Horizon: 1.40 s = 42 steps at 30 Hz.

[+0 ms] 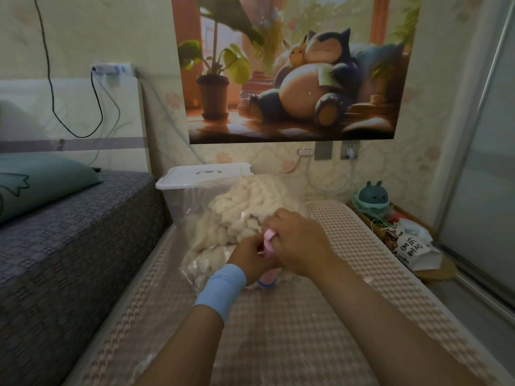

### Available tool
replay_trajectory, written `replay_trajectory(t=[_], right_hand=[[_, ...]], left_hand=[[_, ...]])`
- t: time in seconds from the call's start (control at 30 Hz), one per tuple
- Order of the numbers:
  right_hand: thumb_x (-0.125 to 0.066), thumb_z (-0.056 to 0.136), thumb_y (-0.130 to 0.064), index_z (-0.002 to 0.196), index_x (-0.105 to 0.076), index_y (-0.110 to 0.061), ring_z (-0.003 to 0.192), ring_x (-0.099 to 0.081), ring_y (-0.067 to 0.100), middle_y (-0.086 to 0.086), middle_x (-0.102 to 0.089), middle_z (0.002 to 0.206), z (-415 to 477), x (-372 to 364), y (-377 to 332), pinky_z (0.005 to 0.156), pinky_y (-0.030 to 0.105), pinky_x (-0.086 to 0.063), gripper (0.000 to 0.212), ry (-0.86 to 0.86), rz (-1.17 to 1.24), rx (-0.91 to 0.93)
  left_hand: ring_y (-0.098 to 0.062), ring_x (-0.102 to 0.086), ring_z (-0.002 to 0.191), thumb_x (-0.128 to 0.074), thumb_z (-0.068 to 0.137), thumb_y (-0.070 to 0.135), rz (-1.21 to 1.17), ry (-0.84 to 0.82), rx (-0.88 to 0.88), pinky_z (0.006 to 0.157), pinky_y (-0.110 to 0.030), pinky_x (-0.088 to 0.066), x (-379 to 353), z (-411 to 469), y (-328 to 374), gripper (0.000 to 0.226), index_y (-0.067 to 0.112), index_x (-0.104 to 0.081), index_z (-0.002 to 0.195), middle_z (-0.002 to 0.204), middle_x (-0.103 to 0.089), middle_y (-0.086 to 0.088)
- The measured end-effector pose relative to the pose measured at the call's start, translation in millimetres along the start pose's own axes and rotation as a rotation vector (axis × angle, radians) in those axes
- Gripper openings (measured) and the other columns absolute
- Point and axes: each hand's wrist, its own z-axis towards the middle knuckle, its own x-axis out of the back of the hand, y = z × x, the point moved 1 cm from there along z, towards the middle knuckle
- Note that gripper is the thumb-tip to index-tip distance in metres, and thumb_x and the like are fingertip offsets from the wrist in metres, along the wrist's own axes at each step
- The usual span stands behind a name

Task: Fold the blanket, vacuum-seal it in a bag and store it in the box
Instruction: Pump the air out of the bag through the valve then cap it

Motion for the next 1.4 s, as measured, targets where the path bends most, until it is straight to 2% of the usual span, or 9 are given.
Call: replay_trajectory(t=[0.07,0.23,0.43,0.63,0.83,1.03,1.17,1.27,1.4], right_hand=[[-0.035,0.084,-0.034,0.105,-0.071,-0.018,0.092,-0.061,0.024,0.001,-0.064,0.102,8,11,0,0.066,0.034,-0.048,0.045,0.075,0.037,0.048],[-0.052,0.097,-0.011,0.12,-0.07,-0.01,0.093,-0.06,0.019,0.009,-0.067,0.108,27,62,-11,0.072,0.022,-0.045,0.03,0.757,0.151,0.108],[-0.046,0.091,-0.029,0.111,-0.069,-0.022,0.09,-0.061,0.025,0.0,-0.057,0.107,3,-4,0,0.063,0.033,-0.041,0.031,-0.065,-0.022,0.007],[-0.051,0.094,-0.015,0.111,-0.072,-0.009,0.075,-0.055,0.014,0.005,-0.064,0.096,24,54,-10,0.057,0.022,-0.04,0.028,0.638,0.133,0.123],[-0.049,0.088,-0.025,0.098,-0.069,-0.019,0.087,-0.059,0.022,-0.001,-0.058,0.097,0,-6,-1,0.064,0.033,-0.04,0.023,-0.017,-0.028,-0.031],[-0.056,0.093,-0.014,0.109,-0.072,-0.01,0.075,-0.05,0.009,0.003,-0.062,0.095,23,53,-11,0.057,0.017,-0.036,0.023,0.657,0.15,0.129],[-0.042,0.088,-0.03,0.11,-0.07,-0.021,0.084,-0.056,0.019,0.0,-0.058,0.102,6,3,1,0.059,0.033,-0.047,0.037,0.202,0.081,0.016],[-0.042,0.082,-0.034,0.125,-0.064,-0.028,0.107,-0.053,0.019,-0.002,-0.053,0.123,-3,-20,9,0.084,0.039,-0.051,0.048,-0.055,0.169,0.0],[-0.058,0.076,-0.024,0.156,-0.021,-0.033,0.13,-0.044,0.014,-0.004,-0.037,0.147,-2,-27,12,0.105,0.035,-0.044,0.089,-0.146,0.643,-0.165]], left_hand=[[-0.008,-0.062,0.084,-0.083,0.068,0.017,-0.029,0.001,0.0,0.08,-0.029,-0.054,4,0,1,0.027,0.034,-0.065,0.08,0.081,-0.068,0.016],[-0.012,-0.065,0.099,-0.087,0.063,0.015,0.006,-0.04,-0.008,0.089,-0.032,-0.054,1,1,1,0.049,0.034,-0.066,0.103,0.1,-0.071,0.012],[-0.012,-0.065,0.086,-0.081,0.06,0.028,0.01,0.016,0.031,0.082,-0.035,-0.056,2,0,1,0.025,0.029,-0.064,0.079,0.083,-0.07,0.009],[-0.013,-0.065,0.097,-0.086,0.064,0.014,0.001,-0.029,-0.017,0.088,-0.03,-0.053,3,-1,3,0.042,0.039,-0.065,0.092,0.096,-0.071,0.013],[-0.011,-0.064,0.083,-0.078,0.065,0.027,0.079,0.01,0.018,0.079,-0.034,-0.056,2,-2,3,0.019,0.03,-0.064,0.078,0.081,-0.07,0.009],[-0.009,-0.064,0.094,-0.087,0.064,0.018,0.058,0.006,-0.042,0.088,-0.03,-0.052,4,-5,9,0.041,0.039,-0.064,0.09,0.095,-0.069,0.015],[-0.009,-0.062,0.086,-0.08,0.07,0.025,0.116,0.05,-0.038,0.081,-0.034,-0.054,2,-5,12,0.029,0.036,-0.061,0.088,0.092,-0.067,0.01],[-0.009,-0.065,0.086,-0.061,0.075,0.028,0.141,0.02,-0.015,0.079,-0.033,-0.056,9,-4,15,0.026,0.027,-0.063,0.101,0.095,-0.069,0.004],[-0.002,-0.064,0.088,-0.07,0.078,0.011,-0.023,0.053,-0.128,0.071,-0.016,-0.05,23,-8,22,0.042,0.032,-0.055,0.111,0.1,-0.067,0.011]])
